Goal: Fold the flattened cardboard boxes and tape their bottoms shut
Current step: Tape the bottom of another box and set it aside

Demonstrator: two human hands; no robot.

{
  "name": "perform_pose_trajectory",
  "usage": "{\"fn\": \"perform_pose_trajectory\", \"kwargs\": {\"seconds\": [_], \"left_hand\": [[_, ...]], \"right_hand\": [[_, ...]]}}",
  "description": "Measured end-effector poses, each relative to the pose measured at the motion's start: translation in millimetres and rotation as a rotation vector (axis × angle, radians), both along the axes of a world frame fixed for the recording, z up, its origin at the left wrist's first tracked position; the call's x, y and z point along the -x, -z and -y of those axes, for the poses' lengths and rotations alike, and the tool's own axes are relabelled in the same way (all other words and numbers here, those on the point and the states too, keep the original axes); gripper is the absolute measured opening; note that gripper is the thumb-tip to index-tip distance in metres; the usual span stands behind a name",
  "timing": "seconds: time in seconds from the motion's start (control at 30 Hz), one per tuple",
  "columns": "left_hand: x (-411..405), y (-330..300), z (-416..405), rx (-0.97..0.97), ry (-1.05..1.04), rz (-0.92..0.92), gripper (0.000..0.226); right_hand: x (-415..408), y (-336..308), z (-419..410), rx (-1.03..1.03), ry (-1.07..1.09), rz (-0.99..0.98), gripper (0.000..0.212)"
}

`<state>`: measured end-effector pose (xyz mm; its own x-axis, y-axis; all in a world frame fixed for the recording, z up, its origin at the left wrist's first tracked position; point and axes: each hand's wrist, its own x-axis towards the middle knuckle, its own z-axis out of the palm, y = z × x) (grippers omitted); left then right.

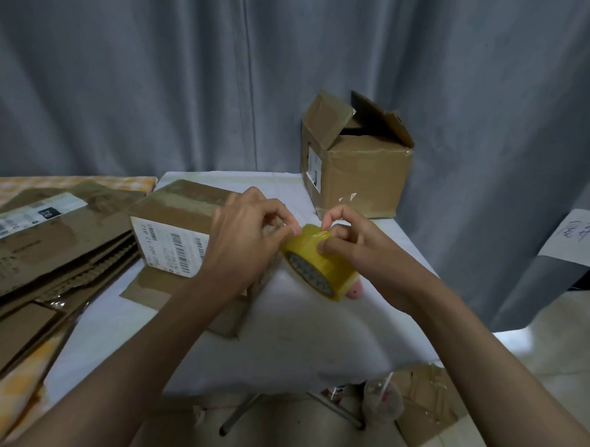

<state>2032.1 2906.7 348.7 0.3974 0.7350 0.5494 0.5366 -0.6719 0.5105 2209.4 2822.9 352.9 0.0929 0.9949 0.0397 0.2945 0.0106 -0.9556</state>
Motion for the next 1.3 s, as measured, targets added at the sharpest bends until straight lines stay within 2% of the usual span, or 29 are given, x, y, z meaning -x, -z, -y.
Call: {"fn": "perform_pose_trajectory", "kwargs": {"seconds": [0.07,0.2,0.3,0.4,0.5,0.63,0.77,0.87,1.0,1.07,1.17,1.23,1.3], "left_hand": [[1,2,1,-0.033,-0.016,-0.079,0.006],[7,2,-1,-0.143,-0.025,-0.242,0.042],[19,-2,-9,-0.03,0.035,-0.286,0.079],[43,-9,-26,0.108,0.101,-0.363,0.095],[67,-13,-39,0.217,0.186,-0.505,0.114],[77,-1,-51,0.132,0.214,-0.569,0.108],[68,5,-47,0.028,0.162,-0.612,0.102],[61,4,-31,-0.098,0.044,-0.669,0.102],[34,14,1,-0.223,-0.103,-0.638,0.1],[22,25,10,-0.197,-0.118,-0.614,0.096],[25,35,9,-0.174,-0.114,-0.561,0.088],[31,33,11,-0.146,-0.092,-0.573,0.09],[39,32,9,-0.134,-0.102,-0.573,0.083]], "right_hand": [[2,0,0,-0.003,-0.012,-0.025,0.016],[1,2,-9,-0.099,0.086,0.055,0.019],[-4,9,-28,-0.218,0.17,0.304,0.022],[-7,23,-47,-0.258,0.187,0.592,0.025],[-7,39,-63,-0.284,0.149,0.787,0.028],[-4,53,-76,-0.288,0.122,0.971,0.03],[-1,61,-70,-0.2,0.088,0.977,0.048],[1,53,-69,-0.199,0.16,0.824,0.041],[24,17,-61,-0.404,0.364,0.581,0.031],[40,12,-52,-0.381,0.286,0.59,0.034],[46,28,-48,-0.272,0.104,0.734,0.043],[44,33,-47,-0.248,0.077,0.764,0.046],[44,31,-45,-0.25,0.081,0.758,0.046]]}}
